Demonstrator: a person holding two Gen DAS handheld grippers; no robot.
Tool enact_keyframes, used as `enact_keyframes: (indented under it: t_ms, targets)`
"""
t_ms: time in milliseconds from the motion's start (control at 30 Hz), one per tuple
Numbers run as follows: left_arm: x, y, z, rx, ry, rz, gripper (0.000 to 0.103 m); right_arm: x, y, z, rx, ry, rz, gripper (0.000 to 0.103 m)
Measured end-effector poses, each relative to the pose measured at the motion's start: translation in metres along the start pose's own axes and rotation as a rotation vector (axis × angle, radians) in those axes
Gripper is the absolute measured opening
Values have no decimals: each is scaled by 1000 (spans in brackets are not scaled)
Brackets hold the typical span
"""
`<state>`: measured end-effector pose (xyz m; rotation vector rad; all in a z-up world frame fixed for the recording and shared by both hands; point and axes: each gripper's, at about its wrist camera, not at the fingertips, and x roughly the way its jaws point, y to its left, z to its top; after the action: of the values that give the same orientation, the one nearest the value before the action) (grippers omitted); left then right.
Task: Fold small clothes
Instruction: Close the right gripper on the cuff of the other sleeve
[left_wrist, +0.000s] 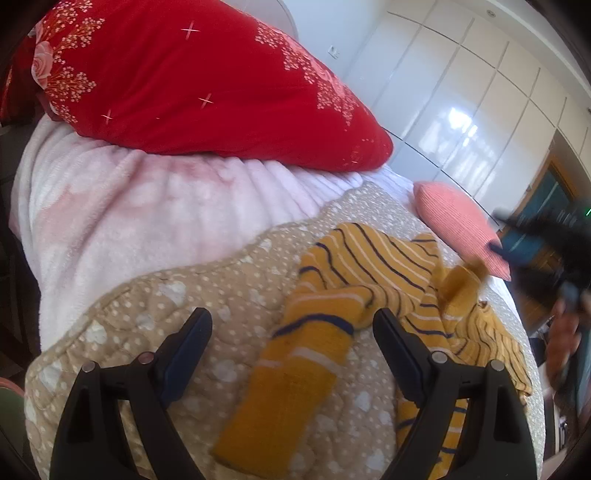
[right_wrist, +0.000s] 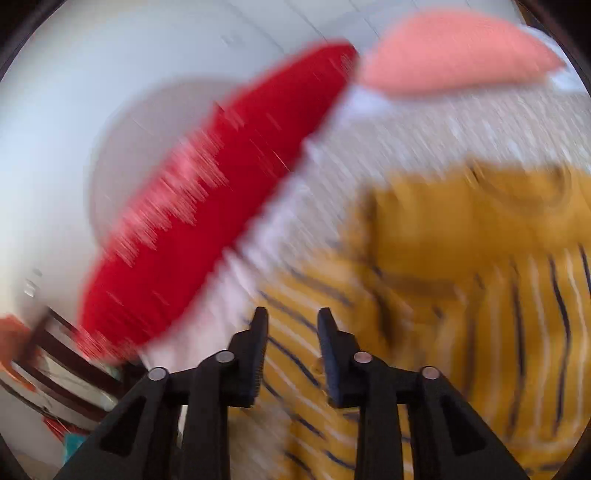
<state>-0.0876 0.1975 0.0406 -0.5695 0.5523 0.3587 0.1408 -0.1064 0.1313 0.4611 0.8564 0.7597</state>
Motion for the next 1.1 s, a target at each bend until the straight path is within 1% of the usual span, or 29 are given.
enact_keyframes:
  t_ms: [33,67,133,167,200,233,267,300,333,400,433,500,533,567,600,633,667,700,733,767,800,833,867,933,967,1033,1100]
  targets:
    - [2,1,1,-5,4,1,88,-6,6,4,-38,-30,-41,58]
    - [4,3,2,-13,12,0,88,-12,10,6,-76,-49,-93,63]
    - [7,4,4,-29,23,-2,88,-21,11,3,-153,-44,-224,63]
    - [9,2,4,-29,27,-5,88,-21,7,-2,-184,-22,-289,63]
    - [10,1,5,-27,30,-9,88,-21,3,-11,-221,21,-351,62]
    - [10,-1,4,-22,34,-15,88,-18,0,-22,-261,77,-403,50]
    - [11,-3,3,-15,37,-20,88,-12,-2,-32,-298,125,-439,30]
    - [11,-5,2,-7,39,-22,88,-6,-4,-42,-333,166,-465,25]
    - [11,-6,2,-2,39,-19,88,2,-3,-53,-360,197,-473,24]
    - [9,-5,3,-1,27,-3,88,12,-5,-64,-359,221,-461,24]
    - [8,-3,4,-7,20,4,88,20,-5,-66,-353,219,-465,24]
    - [4,9,9,-44,-7,28,88,39,-6,-63,-342,199,-501,26]
    - [1,13,11,-58,-14,34,88,51,-7,-61,-331,206,-516,38]
    - [-1,19,14,-76,-23,43,88,63,-13,-60,-303,230,-533,61]
    - [-3,26,17,-95,-33,54,89,76,-26,-58,-261,280,-572,69]
    - [-5,31,19,-111,-40,62,89,86,-29,-58,-248,304,-601,73]
    - [-6,36,20,-126,-46,66,89,92,-28,-59,-261,294,-619,78]
    - [-8,41,22,-142,-52,71,89,94,-22,-59,-302,283,-651,80]
    - [-10,45,23,-157,-57,84,89,97,-19,-59,-325,297,-672,83]
    - [-12,49,24,-170,-59,88,89,98,-15,-58,-341,307,-682,82]
    - [-13,52,24,-184,-58,81,89,93,-9,-57,-357,298,-689,82]
    - [-14,55,25,-195,-57,74,89,86,-3,-56,-368,271,-683,79]
    - [-15,57,25,-200,-55,73,89,75,7,-57,-372,233,-654,78]
    - [-20,58,28,-192,-46,74,89,52,24,-60,-360,174,-573,78]
    - [-26,59,29,-180,-43,63,89,41,35,-66,-354,147,-524,78]
    - [-46,63,34,-144,-73,70,89,23,55,-82,-358,127,-441,78]
    - [-74,74,38,-119,-106,83,89,15,77,-103,-393,126,-373,78]
